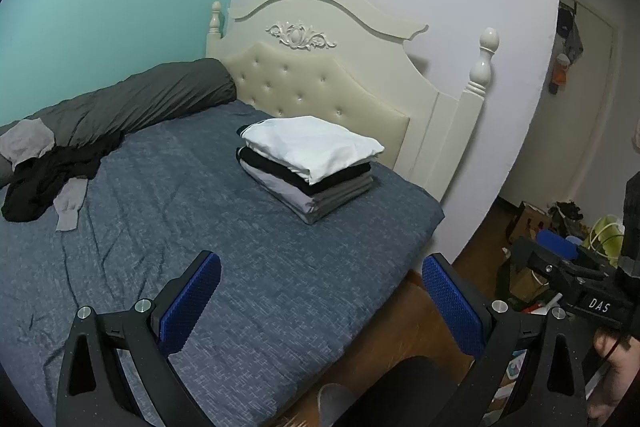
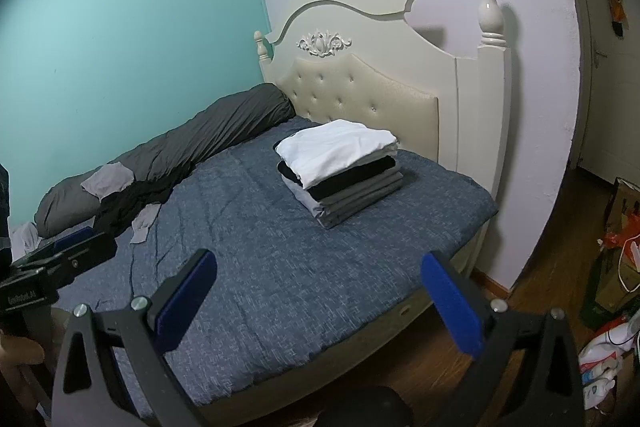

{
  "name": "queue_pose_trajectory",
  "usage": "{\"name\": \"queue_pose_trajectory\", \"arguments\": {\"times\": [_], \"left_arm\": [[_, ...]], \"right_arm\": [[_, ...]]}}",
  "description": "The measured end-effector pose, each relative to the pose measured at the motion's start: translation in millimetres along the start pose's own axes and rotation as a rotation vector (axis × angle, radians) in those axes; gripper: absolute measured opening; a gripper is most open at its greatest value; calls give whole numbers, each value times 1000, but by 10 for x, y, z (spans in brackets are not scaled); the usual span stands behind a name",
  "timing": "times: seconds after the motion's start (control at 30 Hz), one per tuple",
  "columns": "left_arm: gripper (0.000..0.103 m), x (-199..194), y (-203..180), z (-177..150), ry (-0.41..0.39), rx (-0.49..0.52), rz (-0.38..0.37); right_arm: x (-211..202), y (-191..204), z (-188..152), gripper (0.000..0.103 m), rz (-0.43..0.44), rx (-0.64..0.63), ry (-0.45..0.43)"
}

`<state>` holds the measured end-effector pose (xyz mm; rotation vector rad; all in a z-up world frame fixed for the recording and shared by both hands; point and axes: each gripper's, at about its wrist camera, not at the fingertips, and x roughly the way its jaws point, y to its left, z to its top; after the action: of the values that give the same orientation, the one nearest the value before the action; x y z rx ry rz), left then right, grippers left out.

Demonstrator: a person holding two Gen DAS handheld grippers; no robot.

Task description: Fold clothes

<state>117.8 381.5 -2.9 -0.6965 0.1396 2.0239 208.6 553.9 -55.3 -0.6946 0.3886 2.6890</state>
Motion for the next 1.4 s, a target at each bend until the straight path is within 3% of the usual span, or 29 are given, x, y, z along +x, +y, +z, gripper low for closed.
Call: {"name": "queue_pose_trajectory", "arguments": {"times": [1.4], "left_arm": [[103,-21,14,-73,-4,6,5]], "right_arm": [[11,32,-70,103,-21,-2,-4]]}}
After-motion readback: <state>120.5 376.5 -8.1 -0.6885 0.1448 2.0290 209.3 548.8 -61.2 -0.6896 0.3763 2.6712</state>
